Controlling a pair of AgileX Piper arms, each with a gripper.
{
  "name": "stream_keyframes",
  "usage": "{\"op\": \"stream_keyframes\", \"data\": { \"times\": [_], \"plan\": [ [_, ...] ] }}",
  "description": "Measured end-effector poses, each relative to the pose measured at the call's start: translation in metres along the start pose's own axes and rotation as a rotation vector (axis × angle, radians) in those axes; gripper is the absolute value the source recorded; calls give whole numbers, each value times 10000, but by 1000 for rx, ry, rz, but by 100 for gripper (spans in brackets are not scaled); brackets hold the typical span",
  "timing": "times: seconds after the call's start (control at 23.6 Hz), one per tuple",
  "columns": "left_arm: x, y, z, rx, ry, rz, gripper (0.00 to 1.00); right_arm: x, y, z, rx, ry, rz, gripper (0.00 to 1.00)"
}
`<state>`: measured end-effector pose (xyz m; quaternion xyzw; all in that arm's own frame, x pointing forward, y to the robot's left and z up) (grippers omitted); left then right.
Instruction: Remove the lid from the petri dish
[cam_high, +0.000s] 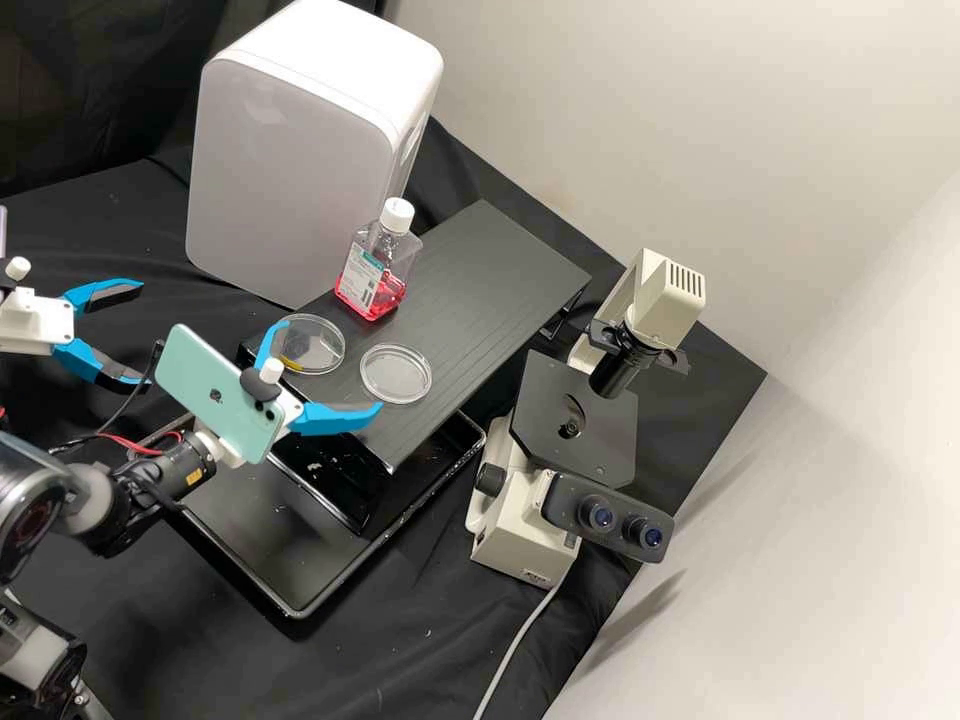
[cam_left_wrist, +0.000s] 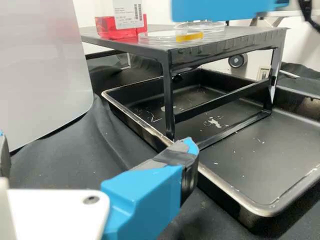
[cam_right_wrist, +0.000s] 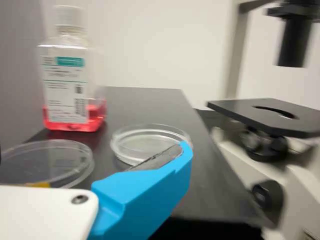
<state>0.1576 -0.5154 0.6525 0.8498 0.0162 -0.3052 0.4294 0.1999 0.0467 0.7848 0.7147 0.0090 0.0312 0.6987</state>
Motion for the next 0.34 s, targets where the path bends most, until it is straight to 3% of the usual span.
{"op": "stream_keyframes", "data": {
  "times": [0.25, 0.34],
  "plan": [
    [0, 0, 0, 0, 0, 0, 100, -135, 38, 93, 8, -37, 10, 100],
    [0, 0, 0, 0, 0, 0, 100, -146, 49, 122, 23, -50, 16, 100]
  ]
}}
